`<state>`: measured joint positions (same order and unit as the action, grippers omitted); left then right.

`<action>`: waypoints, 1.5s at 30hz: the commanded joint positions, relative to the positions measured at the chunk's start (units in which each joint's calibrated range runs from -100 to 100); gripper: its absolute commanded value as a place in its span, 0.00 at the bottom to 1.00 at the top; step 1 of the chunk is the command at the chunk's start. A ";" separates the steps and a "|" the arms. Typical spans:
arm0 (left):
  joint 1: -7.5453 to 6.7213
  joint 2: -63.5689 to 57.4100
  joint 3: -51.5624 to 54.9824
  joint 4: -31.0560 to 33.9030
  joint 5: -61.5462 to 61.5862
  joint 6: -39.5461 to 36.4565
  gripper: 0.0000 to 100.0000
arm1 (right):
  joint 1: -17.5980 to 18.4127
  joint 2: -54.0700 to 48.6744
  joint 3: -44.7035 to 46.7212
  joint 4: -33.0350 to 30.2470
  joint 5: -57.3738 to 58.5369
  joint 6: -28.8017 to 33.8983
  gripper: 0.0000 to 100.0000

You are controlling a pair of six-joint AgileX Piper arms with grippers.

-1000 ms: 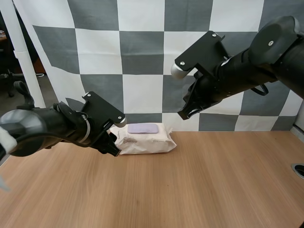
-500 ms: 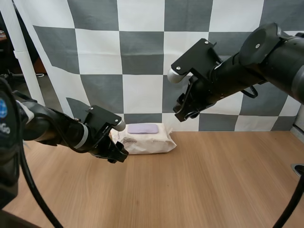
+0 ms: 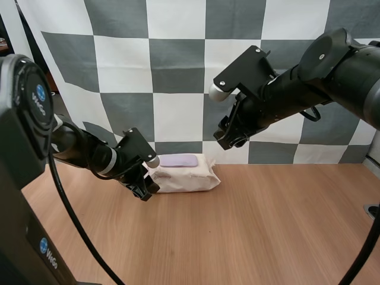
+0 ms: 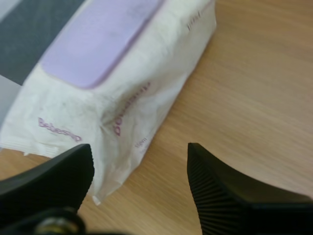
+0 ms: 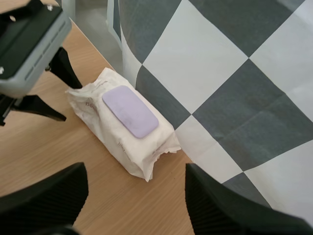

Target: Open the wet wipes lid

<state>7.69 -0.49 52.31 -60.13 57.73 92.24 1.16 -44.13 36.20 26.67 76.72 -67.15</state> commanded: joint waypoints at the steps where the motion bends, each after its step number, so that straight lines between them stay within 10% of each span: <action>1: -1.20 2.36 -0.39 2.13 -4.84 1.07 0.91 | -0.01 -0.03 -0.07 1.29 0.00 -0.27 0.96; 21: -2.44 8.70 -8.60 -3.58 -3.10 1.07 0.86 | -0.01 -0.03 -0.07 1.83 0.67 -0.36 0.96; 27: -2.44 11.87 -8.74 -3.58 -0.37 1.07 0.64 | -0.01 -0.03 -0.07 2.20 0.67 -1.20 0.96; 34: -2.44 12.15 -8.74 -3.47 0.35 1.07 0.00 | -0.01 2.95 1.35 5.64 5.06 -10.46 0.96; 45: -2.44 12.15 -8.74 -3.47 5.78 1.07 0.00 | 3.97 15.41 3.22 13.44 -0.22 -30.20 0.94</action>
<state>5.21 11.60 43.54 -63.61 63.45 92.42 3.44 -31.26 39.33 41.19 80.03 -90.07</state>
